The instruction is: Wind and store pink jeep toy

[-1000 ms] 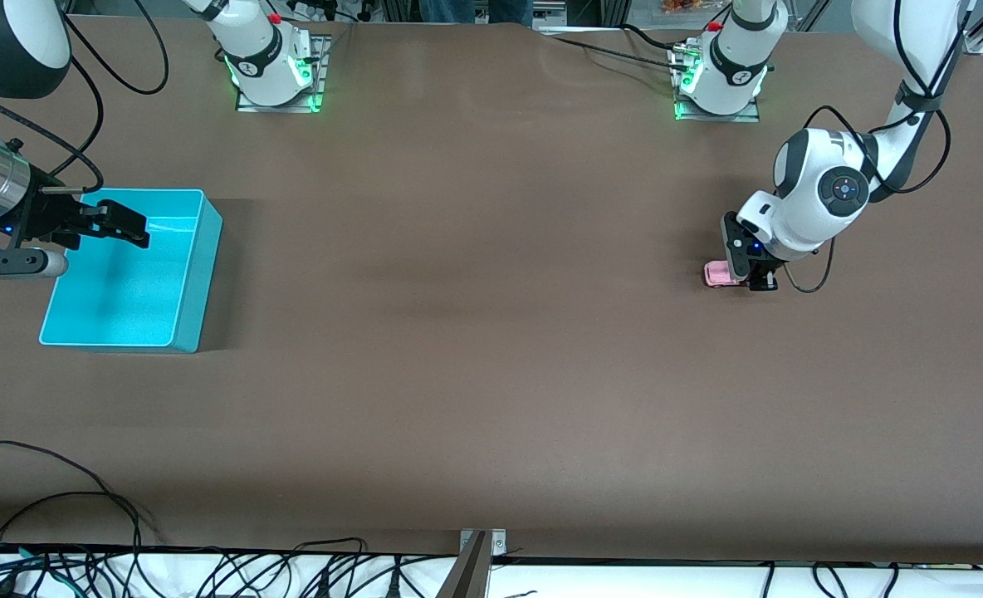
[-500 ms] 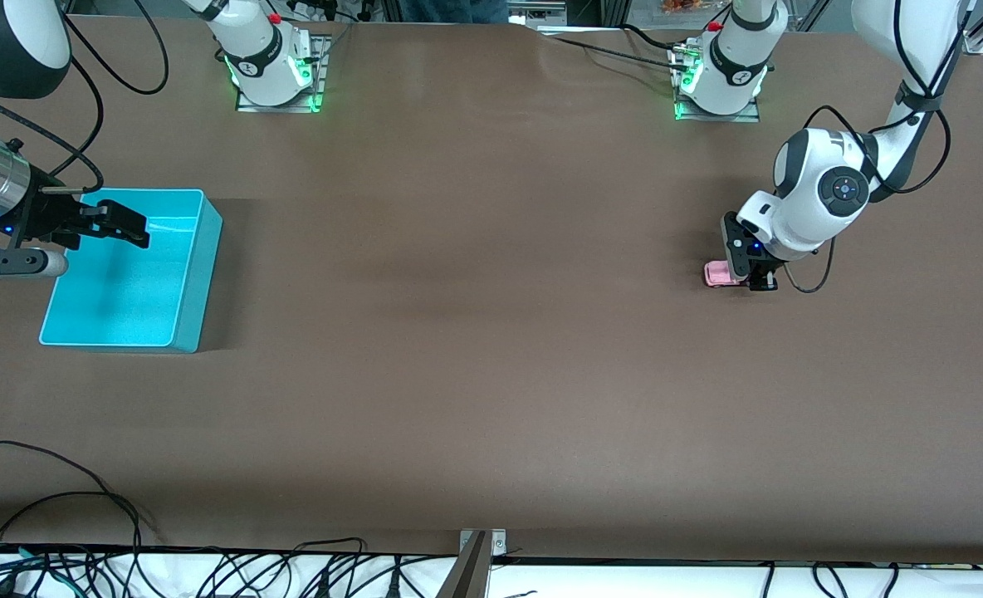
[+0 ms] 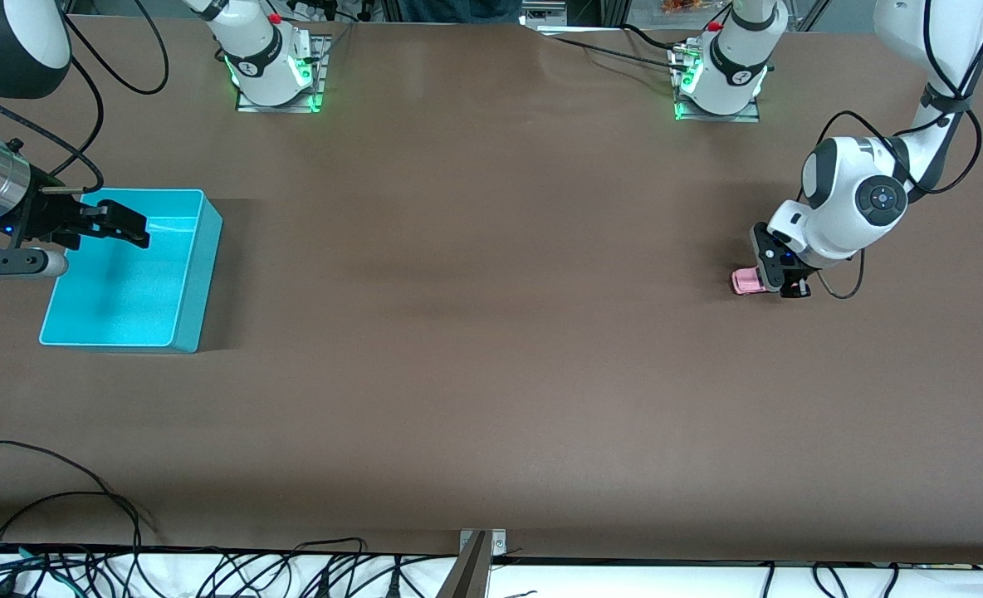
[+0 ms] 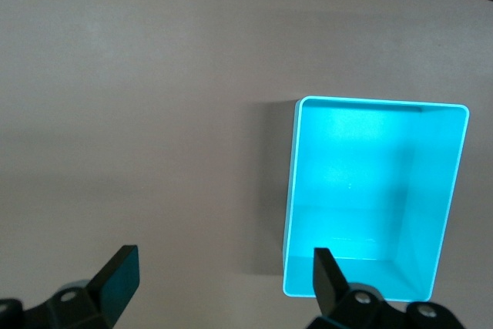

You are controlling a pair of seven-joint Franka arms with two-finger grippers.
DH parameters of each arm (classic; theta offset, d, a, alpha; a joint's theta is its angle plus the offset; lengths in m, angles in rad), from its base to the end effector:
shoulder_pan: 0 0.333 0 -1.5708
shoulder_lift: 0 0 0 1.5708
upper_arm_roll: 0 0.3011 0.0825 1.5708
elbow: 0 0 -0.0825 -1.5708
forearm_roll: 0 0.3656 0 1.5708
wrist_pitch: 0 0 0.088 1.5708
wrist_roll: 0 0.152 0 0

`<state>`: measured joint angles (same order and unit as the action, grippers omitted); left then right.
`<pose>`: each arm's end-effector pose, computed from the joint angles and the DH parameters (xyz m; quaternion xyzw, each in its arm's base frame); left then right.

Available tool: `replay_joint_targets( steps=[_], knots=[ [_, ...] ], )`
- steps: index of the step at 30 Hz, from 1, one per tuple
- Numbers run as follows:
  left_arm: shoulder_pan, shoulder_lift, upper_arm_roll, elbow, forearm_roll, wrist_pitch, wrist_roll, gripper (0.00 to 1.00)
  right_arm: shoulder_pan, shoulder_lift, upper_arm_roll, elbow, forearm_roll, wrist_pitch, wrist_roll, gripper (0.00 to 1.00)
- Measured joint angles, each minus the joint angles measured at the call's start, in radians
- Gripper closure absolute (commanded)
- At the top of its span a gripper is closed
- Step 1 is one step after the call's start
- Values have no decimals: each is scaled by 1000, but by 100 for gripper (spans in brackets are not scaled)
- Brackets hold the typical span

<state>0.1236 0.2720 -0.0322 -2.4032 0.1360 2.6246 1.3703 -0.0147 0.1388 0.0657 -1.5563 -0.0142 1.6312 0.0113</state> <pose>0.4768 0.0425 0.1552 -0.7650 0.6430 0.0371 0.0040 0.5739 0.0253 0.4992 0.9993 0.0203 -0.0317 0.0035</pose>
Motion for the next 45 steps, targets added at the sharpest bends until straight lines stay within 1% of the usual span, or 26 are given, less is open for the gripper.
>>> replay_joint_targets(
  steps=[20,26,31,36,37,38,39,41,42,45],
  knots=[
    [3,18,107,24,2,8,85,100,0,0,0,0,0,0,0,0],
    [3,22,124,28,6,8,91,100,0,0,0,0,0,0,0,0],
    [4,24,138,30,50,13,91,100,0,0,0,0,0,0,0,0],
    [4,25,141,31,59,14,91,100,0,0,0,0,0,0,0,0],
    [4,25,141,31,59,14,91,95,0,0,0,0,0,0,0,0],
    [4,25,141,31,59,14,91,76,0,0,0,0,0,0,0,0],
    [4,25,141,31,59,14,91,55,0,0,0,0,0,0,0,0],
    [4,25,141,31,59,14,91,26,0,0,0,0,0,0,0,0],
    [4,25,141,31,59,14,91,0,0,0,0,0,0,0,0,0],
    [4,38,142,33,62,34,91,0,0,0,0,0,0,0,0,0]
  ],
)
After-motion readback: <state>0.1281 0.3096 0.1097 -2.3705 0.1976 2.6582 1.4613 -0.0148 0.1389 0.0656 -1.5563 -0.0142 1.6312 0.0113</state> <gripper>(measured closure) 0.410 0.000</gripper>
